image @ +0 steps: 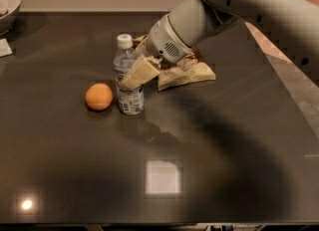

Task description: Move blue plastic bottle near orange

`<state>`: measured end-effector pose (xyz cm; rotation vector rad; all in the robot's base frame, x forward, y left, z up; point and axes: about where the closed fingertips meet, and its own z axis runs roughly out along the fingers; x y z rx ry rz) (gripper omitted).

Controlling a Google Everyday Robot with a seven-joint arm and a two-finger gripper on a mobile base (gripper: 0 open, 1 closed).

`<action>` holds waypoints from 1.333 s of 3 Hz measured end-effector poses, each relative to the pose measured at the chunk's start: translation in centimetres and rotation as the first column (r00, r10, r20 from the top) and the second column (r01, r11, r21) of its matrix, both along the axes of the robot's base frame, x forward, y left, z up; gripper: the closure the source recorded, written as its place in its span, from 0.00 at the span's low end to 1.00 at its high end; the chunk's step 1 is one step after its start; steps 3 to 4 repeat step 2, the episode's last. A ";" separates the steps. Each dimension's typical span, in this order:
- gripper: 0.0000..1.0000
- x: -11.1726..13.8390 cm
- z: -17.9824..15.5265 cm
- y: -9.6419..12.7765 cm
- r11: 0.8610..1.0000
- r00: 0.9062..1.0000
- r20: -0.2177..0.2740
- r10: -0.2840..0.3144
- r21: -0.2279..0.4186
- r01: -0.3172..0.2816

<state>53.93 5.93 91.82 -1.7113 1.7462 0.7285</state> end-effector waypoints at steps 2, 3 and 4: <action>0.00 -0.1 0.0 0.2 1.000 1.000 -0.001 0.004 0.000 -0.004; 0.00 -0.1 0.0 0.2 1.000 1.000 -0.001 0.004 0.000 -0.004; 0.00 -0.1 0.0 0.2 1.000 1.000 -0.001 0.004 0.000 -0.004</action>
Offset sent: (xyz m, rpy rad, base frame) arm -0.0007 0.0016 -0.0004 -0.0004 0.0006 0.0033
